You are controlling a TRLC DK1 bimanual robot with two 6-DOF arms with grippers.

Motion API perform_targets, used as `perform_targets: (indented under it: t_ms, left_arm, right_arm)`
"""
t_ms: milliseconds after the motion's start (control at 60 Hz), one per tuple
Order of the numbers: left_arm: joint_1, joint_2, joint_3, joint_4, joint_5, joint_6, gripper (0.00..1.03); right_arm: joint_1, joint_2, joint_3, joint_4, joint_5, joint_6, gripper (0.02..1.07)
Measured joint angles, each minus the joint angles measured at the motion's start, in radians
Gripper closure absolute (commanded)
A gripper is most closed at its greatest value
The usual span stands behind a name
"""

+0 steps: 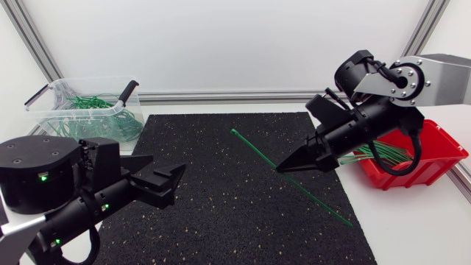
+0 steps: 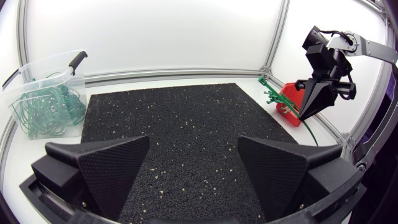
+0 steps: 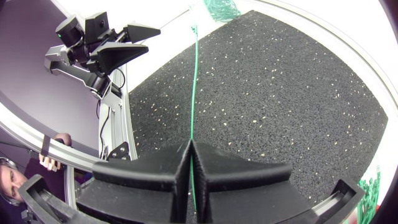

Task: Take a green cable tie from the red box, thread the tail through the head to close it, then place it in the transparent bin on the left.

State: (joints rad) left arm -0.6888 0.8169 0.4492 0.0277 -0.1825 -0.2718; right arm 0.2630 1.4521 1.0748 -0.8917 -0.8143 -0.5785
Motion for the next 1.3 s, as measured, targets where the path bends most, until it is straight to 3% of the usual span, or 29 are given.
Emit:
perform_targets:
  t_ms: [217, 533, 733, 967, 1300]
  left_arm:
    - [-0.002, 0.012, 0.045, -0.055, 0.036, -0.042, 0.04]
    - [-0.002, 0.109, 0.151, -0.177, 0.162, -0.143, 0.04]
    - [0.006, 0.174, 0.240, -0.253, 0.338, -0.247, 0.05]
    - [0.041, 0.298, 0.342, -0.275, 0.573, -0.429, 0.06]
    - [0.048, 0.380, 0.364, -0.277, 0.593, -0.643, 0.07]
  right_arm:
    - [0.011, -0.010, -0.018, 0.055, 0.060, 0.016, 1.01]
    - [0.301, -0.199, -0.269, 0.433, 0.596, 0.140, 1.01]
    - [0.462, -0.243, -0.345, 0.589, 0.871, 0.160, 1.01]
    - [0.543, -0.256, -0.377, 0.675, 1.014, 0.161, 1.01]
    - [0.605, -0.257, -0.390, 0.740, 1.101, 0.162, 1.01]
